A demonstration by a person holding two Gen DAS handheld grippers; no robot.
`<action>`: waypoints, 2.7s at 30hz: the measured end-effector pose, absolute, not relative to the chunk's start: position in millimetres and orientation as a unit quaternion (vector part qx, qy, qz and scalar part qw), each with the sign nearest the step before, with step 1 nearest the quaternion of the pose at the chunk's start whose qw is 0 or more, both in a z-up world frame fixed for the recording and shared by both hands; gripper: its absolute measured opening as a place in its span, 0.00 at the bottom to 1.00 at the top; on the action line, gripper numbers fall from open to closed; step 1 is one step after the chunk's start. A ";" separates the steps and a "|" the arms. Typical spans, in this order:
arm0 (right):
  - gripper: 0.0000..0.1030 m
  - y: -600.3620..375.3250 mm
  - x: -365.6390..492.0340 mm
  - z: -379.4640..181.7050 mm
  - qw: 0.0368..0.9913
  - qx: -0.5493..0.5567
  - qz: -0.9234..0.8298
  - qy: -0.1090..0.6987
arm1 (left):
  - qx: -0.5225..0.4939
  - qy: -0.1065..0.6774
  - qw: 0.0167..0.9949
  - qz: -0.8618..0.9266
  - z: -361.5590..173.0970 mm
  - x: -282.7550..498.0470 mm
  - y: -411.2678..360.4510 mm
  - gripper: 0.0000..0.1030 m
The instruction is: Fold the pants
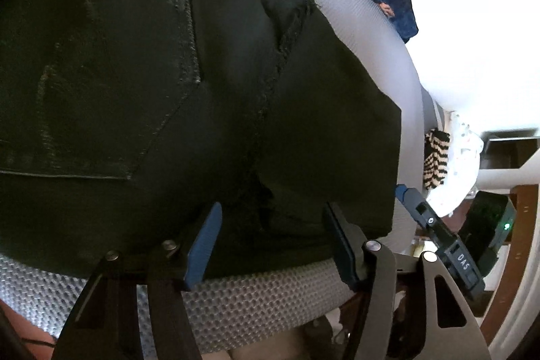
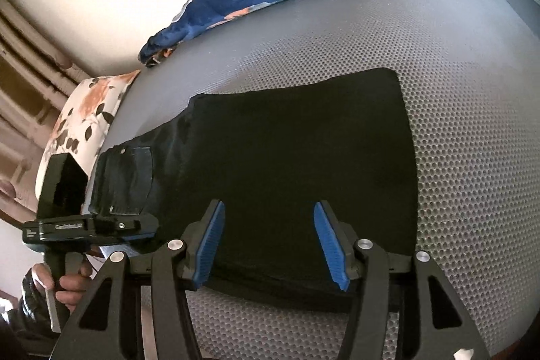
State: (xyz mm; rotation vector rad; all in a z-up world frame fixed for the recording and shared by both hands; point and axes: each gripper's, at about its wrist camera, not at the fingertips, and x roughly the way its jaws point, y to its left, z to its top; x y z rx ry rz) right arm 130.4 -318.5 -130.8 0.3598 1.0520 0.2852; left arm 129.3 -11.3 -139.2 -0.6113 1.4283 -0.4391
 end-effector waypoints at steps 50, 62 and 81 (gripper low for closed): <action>0.51 -346.4 232.0 -163.1 0.870 0.034 0.001 0.492 | -0.012 0.471 0.855 -0.215 -138.1 221.1 -100.8 0.39; 0.52 -347.5 237.9 -162.3 0.869 0.044 -0.004 0.493 | 0.036 0.467 0.860 -0.204 -137.8 214.9 -122.0 0.58; 0.55 -303.7 168.8 -134.4 0.879 0.041 0.040 0.474 | -0.103 0.463 0.875 -0.093 -100.8 132.3 14.1 0.60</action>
